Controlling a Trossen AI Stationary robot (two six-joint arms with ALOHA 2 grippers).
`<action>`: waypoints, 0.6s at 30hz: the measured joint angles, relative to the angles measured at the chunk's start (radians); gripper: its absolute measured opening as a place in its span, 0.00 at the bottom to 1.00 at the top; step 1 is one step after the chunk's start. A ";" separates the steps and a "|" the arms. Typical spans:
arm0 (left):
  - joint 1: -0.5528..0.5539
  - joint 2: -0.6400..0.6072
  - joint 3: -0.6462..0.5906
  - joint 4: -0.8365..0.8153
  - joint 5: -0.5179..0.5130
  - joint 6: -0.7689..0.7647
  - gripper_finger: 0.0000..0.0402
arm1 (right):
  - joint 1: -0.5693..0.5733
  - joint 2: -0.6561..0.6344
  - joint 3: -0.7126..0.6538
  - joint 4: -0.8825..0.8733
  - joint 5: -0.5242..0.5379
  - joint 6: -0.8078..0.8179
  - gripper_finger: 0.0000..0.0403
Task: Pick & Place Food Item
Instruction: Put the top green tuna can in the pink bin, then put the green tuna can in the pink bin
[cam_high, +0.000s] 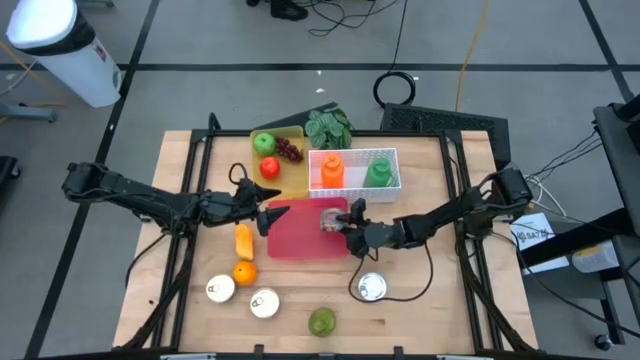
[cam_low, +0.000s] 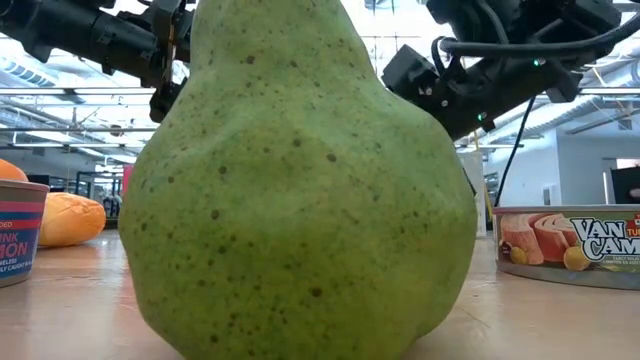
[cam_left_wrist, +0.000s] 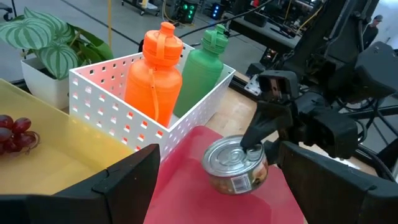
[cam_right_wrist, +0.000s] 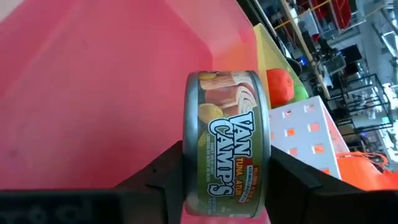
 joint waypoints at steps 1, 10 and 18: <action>0.000 0.000 0.000 0.000 0.000 0.000 0.85 | 0.000 0.003 0.000 0.003 0.002 0.002 0.44; 0.000 0.000 0.000 -0.007 0.003 -0.008 0.85 | 0.000 0.003 0.001 0.055 0.004 0.029 0.74; 0.000 0.000 0.000 -0.021 0.004 -0.010 0.85 | 0.025 -0.014 -0.002 0.070 -0.005 0.159 0.71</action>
